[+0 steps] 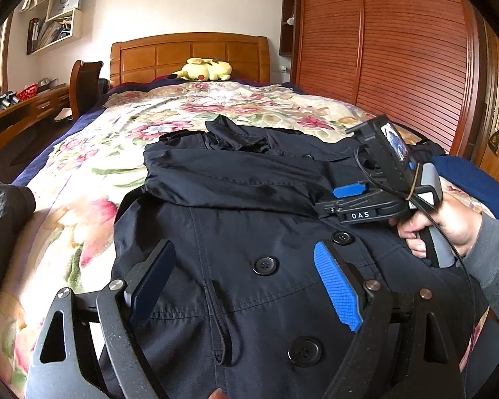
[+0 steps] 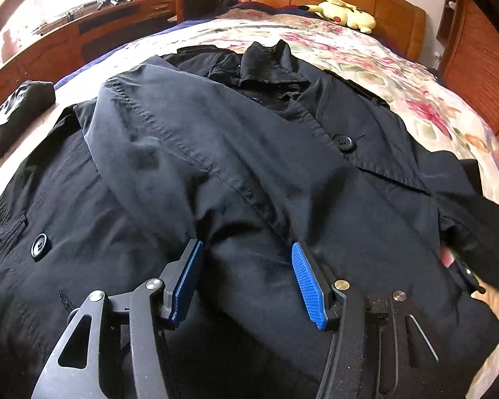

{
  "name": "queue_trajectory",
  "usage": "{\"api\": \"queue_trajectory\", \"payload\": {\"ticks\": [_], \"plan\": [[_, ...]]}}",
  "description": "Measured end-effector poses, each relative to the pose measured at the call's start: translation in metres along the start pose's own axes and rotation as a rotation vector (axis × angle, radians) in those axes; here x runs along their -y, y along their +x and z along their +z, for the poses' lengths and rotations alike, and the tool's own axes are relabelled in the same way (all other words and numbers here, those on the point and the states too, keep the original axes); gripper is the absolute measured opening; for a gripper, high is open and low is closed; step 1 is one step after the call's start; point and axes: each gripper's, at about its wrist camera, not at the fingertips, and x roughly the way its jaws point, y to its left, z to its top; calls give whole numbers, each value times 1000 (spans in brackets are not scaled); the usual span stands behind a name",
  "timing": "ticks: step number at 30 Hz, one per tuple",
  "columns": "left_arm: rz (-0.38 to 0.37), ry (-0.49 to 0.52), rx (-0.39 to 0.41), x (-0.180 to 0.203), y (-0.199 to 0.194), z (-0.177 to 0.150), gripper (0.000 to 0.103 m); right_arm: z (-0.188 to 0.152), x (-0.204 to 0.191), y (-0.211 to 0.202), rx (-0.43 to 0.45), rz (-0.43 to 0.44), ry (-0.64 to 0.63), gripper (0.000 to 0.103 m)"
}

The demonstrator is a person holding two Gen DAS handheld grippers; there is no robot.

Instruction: Fold large clothes

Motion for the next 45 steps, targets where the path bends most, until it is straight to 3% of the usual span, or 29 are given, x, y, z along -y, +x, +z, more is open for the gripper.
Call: {"api": "queue_trajectory", "payload": {"ticks": [12,19,30,35,45], "plan": [[12,-7,35,-1,-8,1,86,-8,-6,-13,7,-47,7,63],[1,9,54,14,-6,4,86,-34,15,-70,89,-31,105,63],[-11,85,38,47,5,18,86,-99,98,-142,143,-185,213,63],[-28,93,40,65,16,34,86,-110,135,-148,154,-237,263,63],[-96,92,4,105,76,68,86,-115,198,-147,176,-328,315,63]]}}
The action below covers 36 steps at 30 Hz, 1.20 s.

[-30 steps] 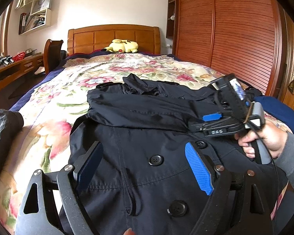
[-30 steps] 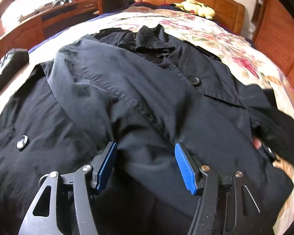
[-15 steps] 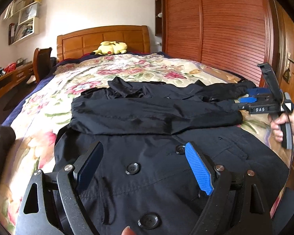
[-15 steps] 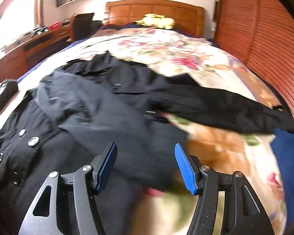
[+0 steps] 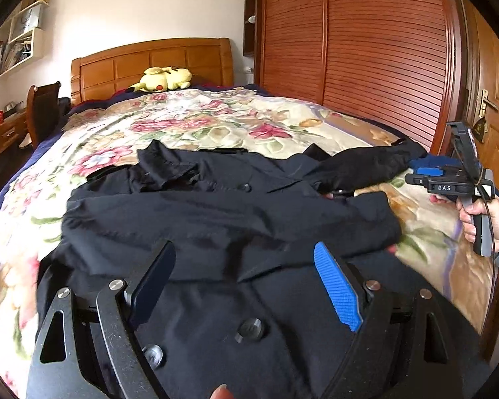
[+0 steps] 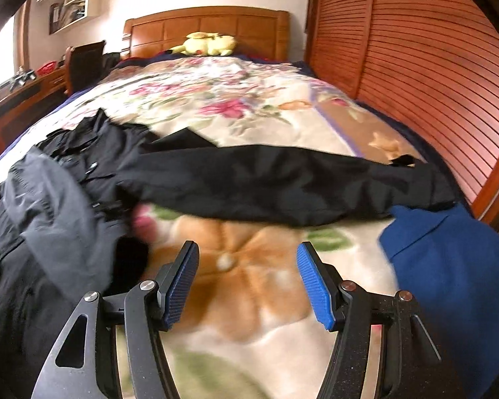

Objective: Fold large clothes
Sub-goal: 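Move the right tool to the cuff of the other sleeve, then close the right tool on the other sleeve cuff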

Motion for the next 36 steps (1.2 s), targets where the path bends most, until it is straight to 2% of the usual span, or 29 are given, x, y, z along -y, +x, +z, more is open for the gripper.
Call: {"api": "queue_trajectory", "payload": {"ticks": [6,10,12,14,20,30,36], "plan": [[-10,19,2,7,22,9,86,14,31,3,19,-56,26,63],[-24,8,-22,5,36,3,86,29,54,9,50,-115,53,63],[-26,12,-37,5,41,-2,86,34,64,11,67,-156,73,70],[-20,16,-50,5,45,-6,86,42,78,19,63,-187,102,73],[-16,30,-73,9,50,-15,86,60,115,55,-1,-284,178,76],[-25,23,-106,9,60,-21,86,75,151,109,-127,-329,304,76],[-21,36,-106,11,59,-21,86,76,151,126,-189,-331,304,76]]}}
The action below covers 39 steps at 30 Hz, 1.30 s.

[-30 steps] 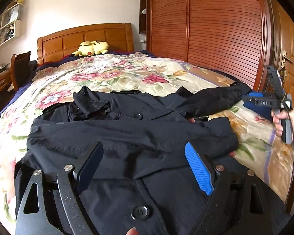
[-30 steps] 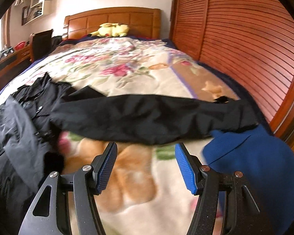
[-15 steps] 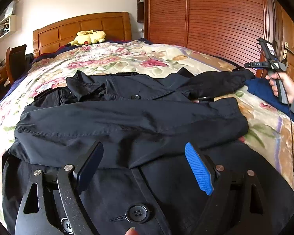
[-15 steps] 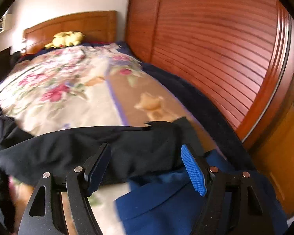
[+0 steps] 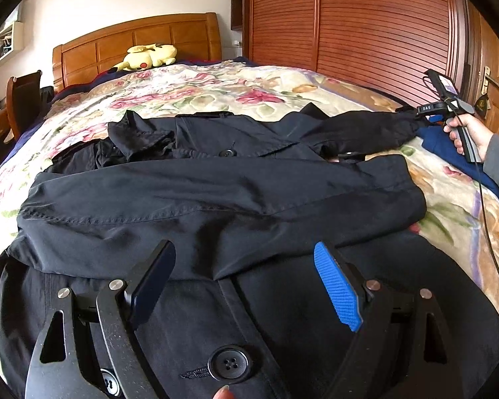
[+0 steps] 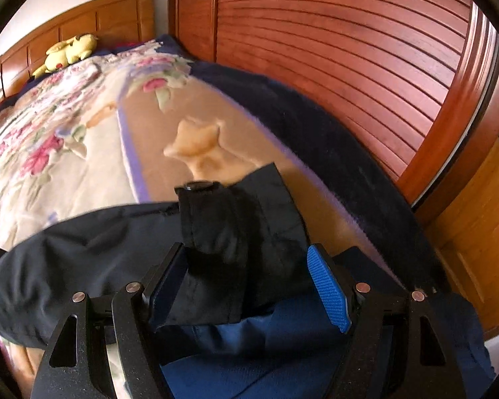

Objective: Fold large clothes
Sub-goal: 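Close the right tool on the other sleeve cuff, then lift the sleeve and carry it toward the coat body with the right tool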

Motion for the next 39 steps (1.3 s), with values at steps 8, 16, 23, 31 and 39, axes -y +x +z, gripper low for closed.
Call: {"api": "queue_trajectory", "payload": {"ticks": [8,16,23,31,39], "plan": [[1,0,-1,1,0,0,86,-3,-15,8,-21,-19,-89,50],[4,1,11,0,-3,0,86,-4,-36,-48,156,-53,-166,11],[7,3,34,0,-8,1,86,-10,-92,-131,302,51,-284,9],[-26,-30,66,-8,-20,3,86,-48,-165,-196,347,185,-452,8],[-1,-36,118,-26,-59,9,86,-107,-189,-231,369,391,-470,8]]}}
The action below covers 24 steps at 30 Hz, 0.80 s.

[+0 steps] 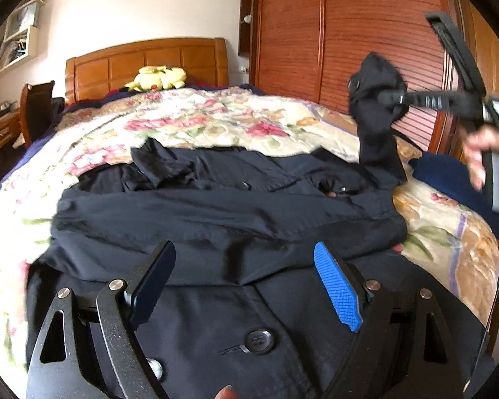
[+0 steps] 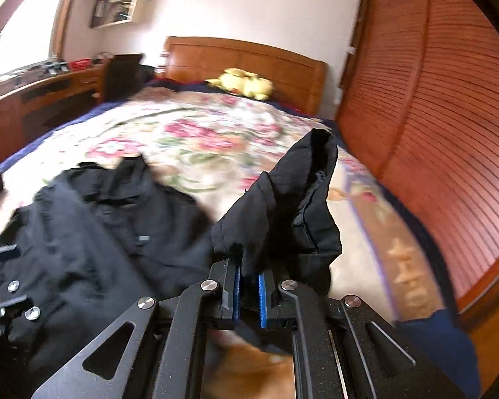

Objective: Fold large clothes
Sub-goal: 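Lift the sleeve and carry it toward the coat body with the right tool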

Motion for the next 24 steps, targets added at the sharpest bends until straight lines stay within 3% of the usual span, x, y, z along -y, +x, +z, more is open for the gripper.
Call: {"api": "queue_trajectory", "payload": {"ticks": [8,17,24], "plan": [[62,27,32,-19,-37,-2,86,-17,-28,-12,12,76,-24,8],[102,19,41,-42,-68,-10,86,14,-26,-24,83,16,-18,8],[142,-27,58,-70,-87,-12,86,30,-62,-53,204,76,-31,8]]}}
